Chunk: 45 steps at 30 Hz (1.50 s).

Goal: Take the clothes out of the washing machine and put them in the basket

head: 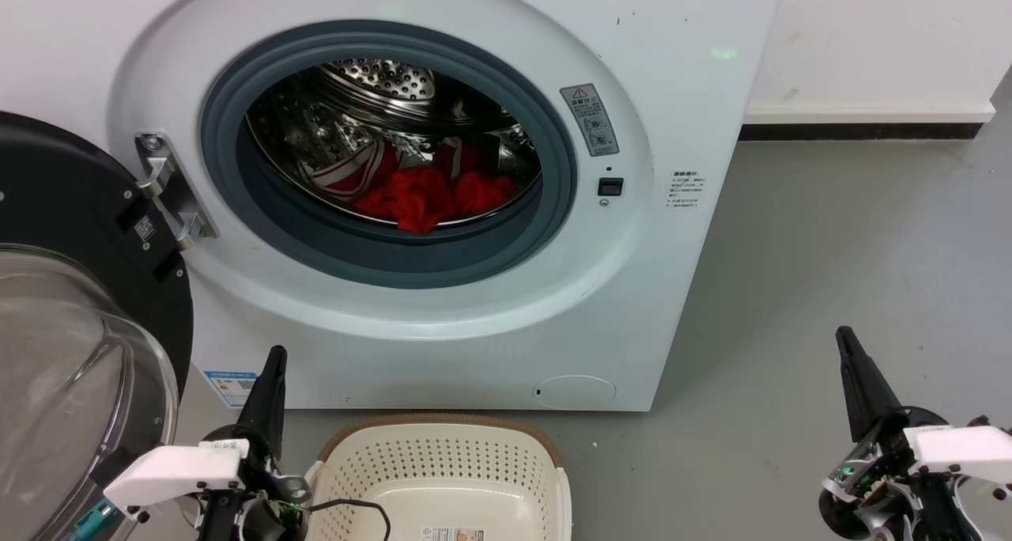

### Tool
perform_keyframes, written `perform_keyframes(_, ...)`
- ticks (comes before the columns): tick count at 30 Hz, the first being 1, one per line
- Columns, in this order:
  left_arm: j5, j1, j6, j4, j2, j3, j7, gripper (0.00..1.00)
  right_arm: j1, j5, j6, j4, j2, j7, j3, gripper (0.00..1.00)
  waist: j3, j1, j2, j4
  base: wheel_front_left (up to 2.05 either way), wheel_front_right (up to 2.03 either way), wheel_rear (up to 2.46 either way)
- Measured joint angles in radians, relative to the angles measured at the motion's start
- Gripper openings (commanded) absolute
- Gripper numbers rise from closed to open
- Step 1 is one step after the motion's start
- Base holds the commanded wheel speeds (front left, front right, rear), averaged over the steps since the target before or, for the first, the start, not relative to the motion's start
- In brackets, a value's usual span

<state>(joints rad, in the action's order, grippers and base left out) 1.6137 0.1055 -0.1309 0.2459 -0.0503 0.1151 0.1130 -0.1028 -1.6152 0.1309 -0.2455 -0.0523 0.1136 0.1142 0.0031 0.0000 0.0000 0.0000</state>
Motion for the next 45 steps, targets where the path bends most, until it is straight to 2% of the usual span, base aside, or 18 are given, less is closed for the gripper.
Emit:
perform_keyframes(30, 0.000, 0.000, 0.000, 0.000, 0.000, 0.000, 0.000, 0.00, 0.000, 0.000, 0.000, 0.000, 0.000, 0.000, 0.000, 0.00, 0.000, 0.0000, 0.0000, 0.000, 0.00, 0.00, 0.00)
perform_keyframes(31, 0.000, -0.003, 0.000, 0.007, 0.000, -0.001, -0.001, 1.00, 0.003, 0.000, 0.000, -0.006, 0.000, 0.000, 0.000, 1.00, 0.000, 0.0000, 0.0000, 0.000, 0.00, 0.00, 0.00)
perform_keyframes(39, -0.019, -0.030, 0.002, 0.023, 0.002, -0.029, -0.030, 1.00, 0.031, 0.024, 0.000, -0.017, 0.002, -0.027, -0.011, 1.00, 0.000, 0.0000, 0.0000, -0.001, 0.00, 0.00, 0.00)
perform_keyframes(45, -0.104, -0.027, 0.002, -0.001, 0.002, -0.040, -0.057, 1.00, 0.038, 0.108, 0.000, 0.010, 0.002, -0.056, -0.020, 1.00, 0.000, 0.0000, 0.0000, -0.004, 0.00, 0.00, 0.00)
